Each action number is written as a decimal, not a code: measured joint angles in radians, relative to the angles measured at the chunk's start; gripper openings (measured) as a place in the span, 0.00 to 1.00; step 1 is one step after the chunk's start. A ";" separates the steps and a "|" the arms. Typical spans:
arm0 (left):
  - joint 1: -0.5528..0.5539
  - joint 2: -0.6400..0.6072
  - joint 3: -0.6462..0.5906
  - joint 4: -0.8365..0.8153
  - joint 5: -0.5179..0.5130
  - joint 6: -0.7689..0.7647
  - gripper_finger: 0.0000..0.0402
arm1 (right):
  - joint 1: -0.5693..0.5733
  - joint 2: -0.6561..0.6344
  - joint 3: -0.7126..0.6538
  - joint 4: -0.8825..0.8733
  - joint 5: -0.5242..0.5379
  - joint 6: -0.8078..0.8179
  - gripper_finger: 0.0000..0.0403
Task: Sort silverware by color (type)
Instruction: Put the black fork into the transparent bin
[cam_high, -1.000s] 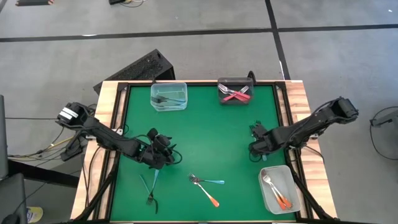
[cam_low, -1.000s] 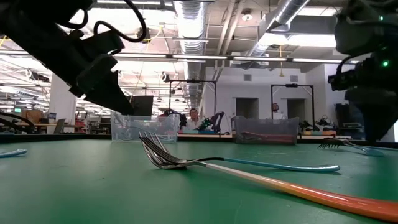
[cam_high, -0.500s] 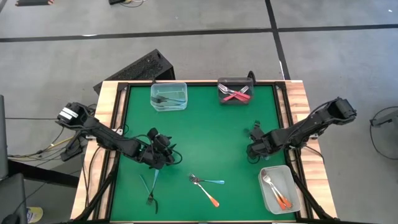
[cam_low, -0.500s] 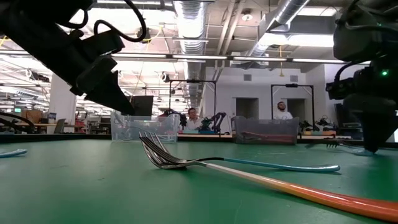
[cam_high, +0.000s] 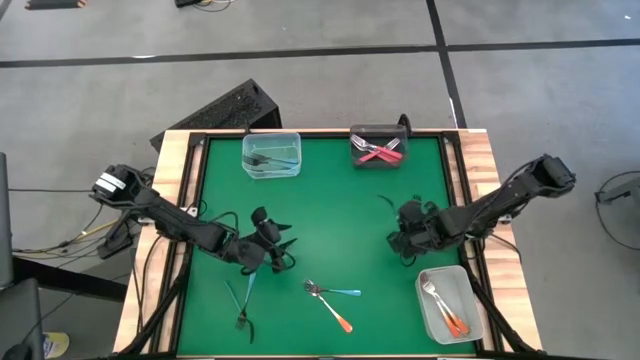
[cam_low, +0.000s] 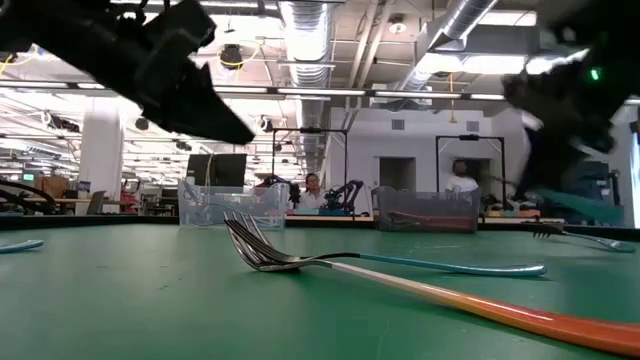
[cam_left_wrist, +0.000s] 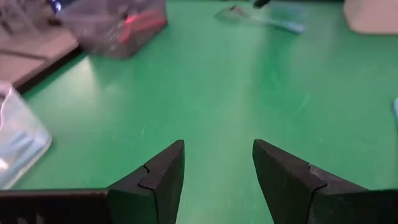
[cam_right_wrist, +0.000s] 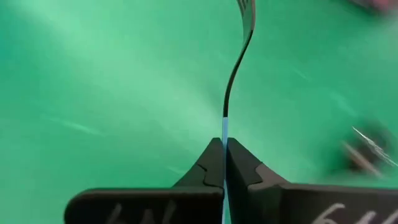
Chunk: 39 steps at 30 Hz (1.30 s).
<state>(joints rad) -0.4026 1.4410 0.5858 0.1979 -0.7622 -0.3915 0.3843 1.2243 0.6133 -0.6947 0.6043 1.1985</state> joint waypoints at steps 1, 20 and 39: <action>0.002 0.000 0.000 0.026 0.009 0.027 0.44 | 0.010 0.001 0.005 0.060 0.022 -0.034 0.03; 0.057 0.000 0.151 0.265 0.274 0.684 0.45 | 0.037 0.053 0.006 0.635 -0.085 -0.281 0.04; 0.096 0.312 0.584 -0.259 0.195 0.632 0.45 | 0.071 0.314 0.129 0.692 -0.166 -0.370 0.04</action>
<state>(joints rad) -0.3071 1.7532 1.1698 -0.0608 -0.5672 0.2406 0.4554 1.5380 0.7425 -0.0026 0.4379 0.8287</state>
